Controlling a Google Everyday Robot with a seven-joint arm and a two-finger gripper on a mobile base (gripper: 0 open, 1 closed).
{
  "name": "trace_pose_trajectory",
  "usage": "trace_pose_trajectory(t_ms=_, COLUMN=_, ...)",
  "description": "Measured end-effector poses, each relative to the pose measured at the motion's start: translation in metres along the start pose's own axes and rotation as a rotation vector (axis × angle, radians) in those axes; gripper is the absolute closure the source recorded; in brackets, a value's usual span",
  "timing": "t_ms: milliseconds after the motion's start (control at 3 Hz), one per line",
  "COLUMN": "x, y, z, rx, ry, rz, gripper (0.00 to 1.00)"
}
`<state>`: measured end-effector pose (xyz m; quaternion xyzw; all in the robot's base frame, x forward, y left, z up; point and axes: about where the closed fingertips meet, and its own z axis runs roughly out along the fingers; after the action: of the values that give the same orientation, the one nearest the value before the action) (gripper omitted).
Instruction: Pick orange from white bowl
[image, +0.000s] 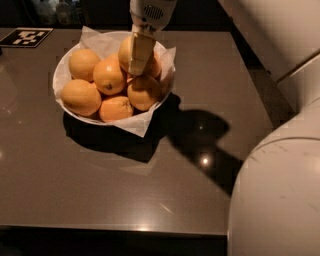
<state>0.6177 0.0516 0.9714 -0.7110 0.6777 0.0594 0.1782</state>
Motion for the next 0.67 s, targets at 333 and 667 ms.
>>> trace_pose_trajectory(t_ms=333, x=-0.013, y=0.004, z=-0.026, rx=0.069, ry=-0.02, rz=-0.03, gripper=1.0)
trace_pose_trajectory(t_ms=667, x=-0.026, y=0.018, z=-0.059, rx=0.123, ry=-0.046, rz=-0.049, gripper=1.0)
